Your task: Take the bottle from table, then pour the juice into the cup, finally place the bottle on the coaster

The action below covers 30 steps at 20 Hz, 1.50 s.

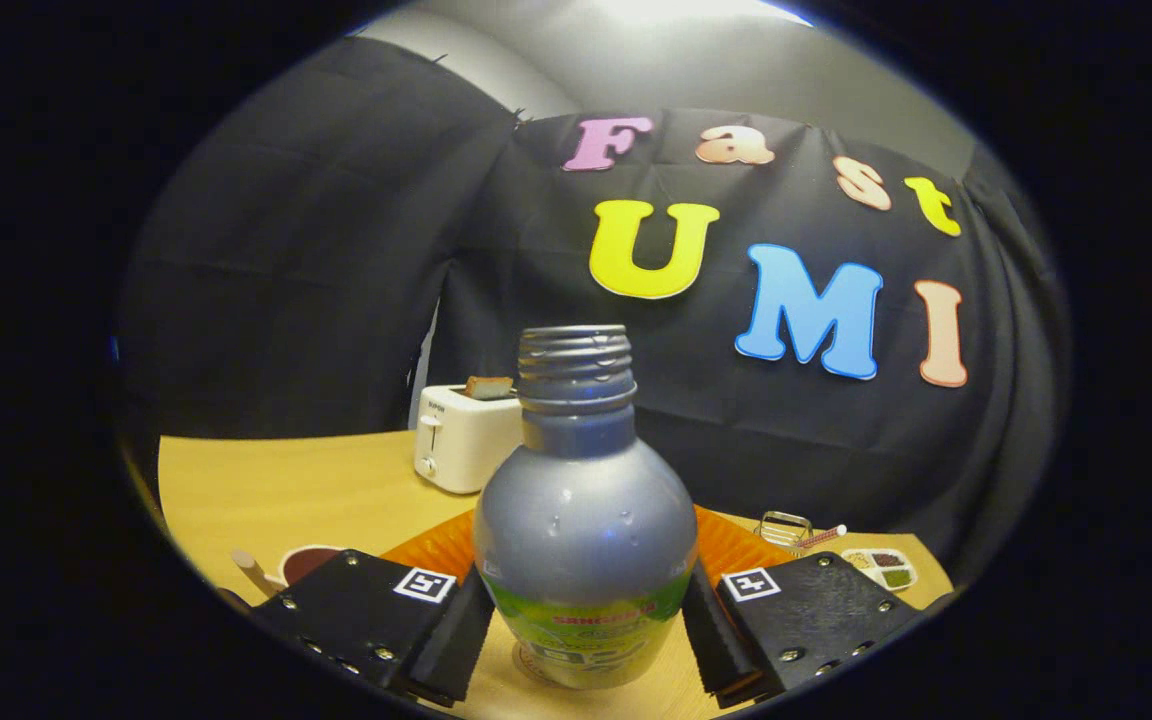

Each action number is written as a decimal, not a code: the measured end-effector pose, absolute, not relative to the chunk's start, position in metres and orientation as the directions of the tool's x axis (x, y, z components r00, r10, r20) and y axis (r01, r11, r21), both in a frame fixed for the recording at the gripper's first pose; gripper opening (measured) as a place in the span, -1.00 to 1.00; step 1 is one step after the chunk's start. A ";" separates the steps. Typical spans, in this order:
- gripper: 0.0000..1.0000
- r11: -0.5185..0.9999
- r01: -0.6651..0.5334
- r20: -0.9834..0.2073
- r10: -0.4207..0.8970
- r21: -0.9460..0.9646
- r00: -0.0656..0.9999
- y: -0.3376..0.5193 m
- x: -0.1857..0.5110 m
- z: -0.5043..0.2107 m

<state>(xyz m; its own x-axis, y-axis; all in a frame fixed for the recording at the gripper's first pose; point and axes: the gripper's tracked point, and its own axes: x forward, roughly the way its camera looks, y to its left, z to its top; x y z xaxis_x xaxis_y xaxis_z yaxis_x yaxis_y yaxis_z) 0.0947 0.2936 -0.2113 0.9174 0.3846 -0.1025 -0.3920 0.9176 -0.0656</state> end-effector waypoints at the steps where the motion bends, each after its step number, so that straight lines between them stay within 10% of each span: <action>1: 0.64 0.921 -0.387 -0.093 0.382 -0.036 0.919 0.289 0.094 -0.208; 30: 0.64 0.929 -0.344 -0.204 0.366 0.136 0.908 0.291 0.138 -0.299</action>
